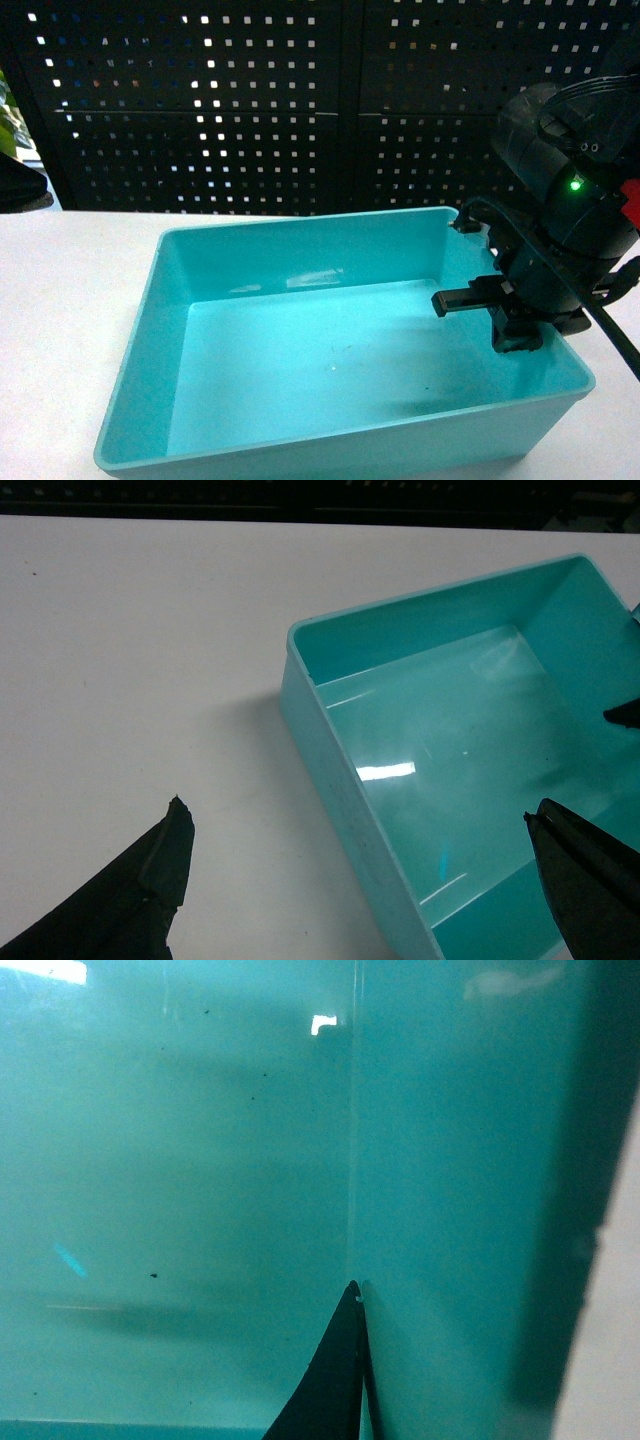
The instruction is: Stack blue boxes stably on right
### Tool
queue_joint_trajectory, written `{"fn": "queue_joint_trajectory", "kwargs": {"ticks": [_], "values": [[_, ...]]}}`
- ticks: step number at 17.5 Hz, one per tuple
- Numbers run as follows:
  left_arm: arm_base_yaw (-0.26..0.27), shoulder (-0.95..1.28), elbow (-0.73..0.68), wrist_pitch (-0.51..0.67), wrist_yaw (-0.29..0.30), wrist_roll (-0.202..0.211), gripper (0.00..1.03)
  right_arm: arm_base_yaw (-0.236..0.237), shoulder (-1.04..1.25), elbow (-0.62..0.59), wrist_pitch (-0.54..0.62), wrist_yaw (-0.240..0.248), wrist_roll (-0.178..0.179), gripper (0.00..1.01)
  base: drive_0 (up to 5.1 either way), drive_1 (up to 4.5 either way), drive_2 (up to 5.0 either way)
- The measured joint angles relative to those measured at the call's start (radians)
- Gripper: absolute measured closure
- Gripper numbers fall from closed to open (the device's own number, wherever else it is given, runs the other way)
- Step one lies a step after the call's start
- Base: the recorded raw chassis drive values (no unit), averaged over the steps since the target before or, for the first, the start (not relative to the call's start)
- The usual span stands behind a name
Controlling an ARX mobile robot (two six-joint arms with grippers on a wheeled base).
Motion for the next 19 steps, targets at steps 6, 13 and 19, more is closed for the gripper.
{"fn": "queue_joint_trajectory", "kwargs": {"ticks": [6, 13, 19], "values": [[0.000, 0.000, 0.000, 0.000, 0.000, 0.000, 0.05, -0.001, -0.013, -0.008, -0.063, 0.004, 0.127, 0.99, 0.0, 0.00, 0.0], [0.000, 0.000, 0.000, 0.000, 0.000, 0.000, 0.05, 0.007, -0.038, -0.067, 0.119, -0.034, 0.164, 0.99, 0.0, 0.00, 0.0], [0.001, 0.000, 0.002, -0.007, 0.002, 0.000, 0.05, 0.007, -0.045, -0.068, 0.119, -0.035, 0.164, 0.99, 0.0, 0.00, 0.0]]}}
